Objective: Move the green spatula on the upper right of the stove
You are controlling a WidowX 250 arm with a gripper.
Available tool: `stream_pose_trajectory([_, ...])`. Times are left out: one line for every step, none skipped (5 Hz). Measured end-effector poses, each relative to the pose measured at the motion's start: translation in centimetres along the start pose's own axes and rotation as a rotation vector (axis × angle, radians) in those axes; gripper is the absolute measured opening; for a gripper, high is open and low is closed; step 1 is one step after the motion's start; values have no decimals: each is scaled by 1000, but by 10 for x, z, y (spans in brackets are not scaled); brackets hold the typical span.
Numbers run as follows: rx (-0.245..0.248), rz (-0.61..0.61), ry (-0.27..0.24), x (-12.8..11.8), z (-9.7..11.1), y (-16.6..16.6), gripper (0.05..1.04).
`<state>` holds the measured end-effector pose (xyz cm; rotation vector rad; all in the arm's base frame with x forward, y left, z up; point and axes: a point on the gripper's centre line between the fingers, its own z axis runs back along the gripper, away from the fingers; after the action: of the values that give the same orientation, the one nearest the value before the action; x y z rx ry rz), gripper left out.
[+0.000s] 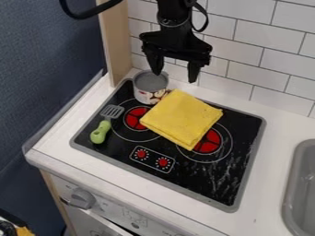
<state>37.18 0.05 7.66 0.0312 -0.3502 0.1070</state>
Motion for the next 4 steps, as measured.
stream_pose_trajectory([3,-3,29,-6,-9,0,999])
stream_pose_trajectory([31,-38,55,-18,-18,11,999])
stream_pose_trajectory([66,-37,65,-27,-25,37,999])
stream_pose_trajectory([101,-47,99,-48,-34,67,999])
